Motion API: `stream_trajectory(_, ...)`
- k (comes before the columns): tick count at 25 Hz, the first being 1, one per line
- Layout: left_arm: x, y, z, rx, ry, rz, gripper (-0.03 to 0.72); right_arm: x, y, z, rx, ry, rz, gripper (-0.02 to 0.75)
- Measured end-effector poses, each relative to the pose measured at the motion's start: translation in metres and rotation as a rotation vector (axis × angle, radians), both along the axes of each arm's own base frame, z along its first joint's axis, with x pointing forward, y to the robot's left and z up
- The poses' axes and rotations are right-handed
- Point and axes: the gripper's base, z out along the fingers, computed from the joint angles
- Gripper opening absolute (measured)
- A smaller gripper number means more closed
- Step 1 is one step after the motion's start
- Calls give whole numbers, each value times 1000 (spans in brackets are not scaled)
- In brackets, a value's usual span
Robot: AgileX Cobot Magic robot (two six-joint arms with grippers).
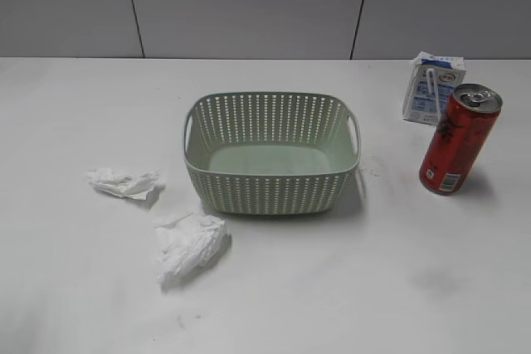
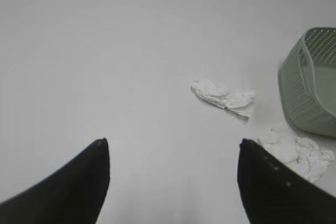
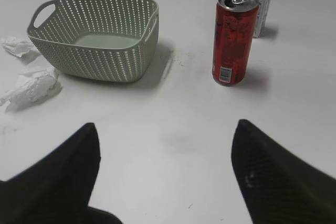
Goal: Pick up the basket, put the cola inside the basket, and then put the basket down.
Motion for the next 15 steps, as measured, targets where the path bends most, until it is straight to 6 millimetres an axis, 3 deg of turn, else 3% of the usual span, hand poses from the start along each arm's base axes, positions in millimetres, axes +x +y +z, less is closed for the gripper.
stream_trajectory(15,129,-10,13,-61,267,-105,574,0,0,0,0,0,0,590)
